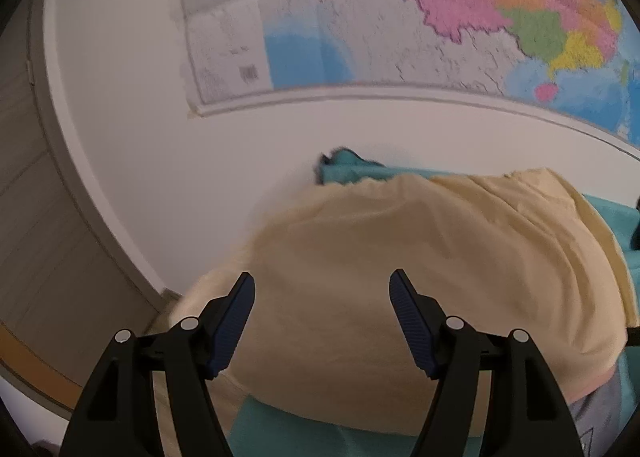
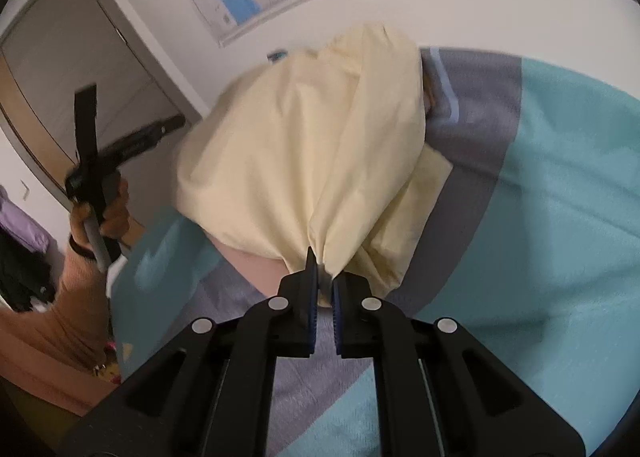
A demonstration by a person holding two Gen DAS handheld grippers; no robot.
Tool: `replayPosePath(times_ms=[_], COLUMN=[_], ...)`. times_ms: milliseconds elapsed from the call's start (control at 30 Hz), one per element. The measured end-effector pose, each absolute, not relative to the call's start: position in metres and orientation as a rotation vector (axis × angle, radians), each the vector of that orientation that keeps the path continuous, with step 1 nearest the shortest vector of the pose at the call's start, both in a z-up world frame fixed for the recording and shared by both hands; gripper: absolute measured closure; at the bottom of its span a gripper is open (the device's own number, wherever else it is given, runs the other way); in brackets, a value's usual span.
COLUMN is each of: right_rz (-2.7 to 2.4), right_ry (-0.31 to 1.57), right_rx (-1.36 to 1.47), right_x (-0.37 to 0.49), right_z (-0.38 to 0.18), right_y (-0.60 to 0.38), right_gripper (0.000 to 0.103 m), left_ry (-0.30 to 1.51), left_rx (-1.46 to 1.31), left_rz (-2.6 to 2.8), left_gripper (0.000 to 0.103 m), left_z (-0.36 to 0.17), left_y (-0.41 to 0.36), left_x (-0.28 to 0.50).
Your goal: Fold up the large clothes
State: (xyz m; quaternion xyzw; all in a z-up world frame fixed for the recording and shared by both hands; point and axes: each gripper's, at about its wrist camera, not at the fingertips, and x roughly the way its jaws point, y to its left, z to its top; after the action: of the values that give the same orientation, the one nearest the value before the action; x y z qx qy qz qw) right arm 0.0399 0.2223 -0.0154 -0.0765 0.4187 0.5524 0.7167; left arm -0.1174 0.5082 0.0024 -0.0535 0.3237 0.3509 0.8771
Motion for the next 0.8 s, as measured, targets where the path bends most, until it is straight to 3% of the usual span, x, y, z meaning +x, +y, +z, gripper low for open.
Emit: replayPosePath(times_ms=[67, 133, 233, 300, 367, 467, 567, 667, 800], right_rz=[1.218, 1.192, 1.16, 1.159, 1.171, 1.201, 1.202, 1.2, 1.206], right_ry=[0.927, 0.912, 0.794, 0.727, 0.69, 0.675, 0.821, 0.905, 0.902], right_rx=[-0.185, -0.175, -0.137, -0.149, -0.164, -0.181, -0.165, -0.161, -0.144], right_x=[0.04, 0.042, 0.042, 0.04, 0.039, 0.048, 0.069, 0.068, 0.061], right_z=[-0.011, 0.003, 0.038, 0.057, 0.068, 0.069, 0.034, -0.004, -0.006], right_y=[0.221, 0.216, 0.203, 0.207, 0.22, 0.252, 0.279, 0.277, 0.257], right_gripper=[0.094, 0.086, 0.074, 0.072, 0.059, 0.058, 0.059, 0.06, 0.06], left_ry=[0.687, 0.722, 0.729, 0.718, 0.713, 0.729, 0.745, 0.739, 0.738], left_rx=[-0.136, -0.141, -0.159, -0.17, -0.155, -0.133, -0.161, -0.175, -0.168], left_rz=[0.717, 0.706, 0.697, 0.687, 0.674, 0.654, 0.65, 0.645, 0.685], left_gripper=[0.035, 0.032, 0.032, 0.032, 0.029, 0.027, 0.025, 0.022, 0.022], left_z=[-0.003, -0.01, -0.013, -0.011, -0.008, -0.01, -0.017, -0.021, -0.015], left_y=[0.508, 0.507, 0.509, 0.506, 0.5, 0.495, 0.5, 0.504, 0.497], left_x=[-0.113, -0.107, -0.104, -0.104, -0.101, -0.091, -0.086, -0.088, -0.09])
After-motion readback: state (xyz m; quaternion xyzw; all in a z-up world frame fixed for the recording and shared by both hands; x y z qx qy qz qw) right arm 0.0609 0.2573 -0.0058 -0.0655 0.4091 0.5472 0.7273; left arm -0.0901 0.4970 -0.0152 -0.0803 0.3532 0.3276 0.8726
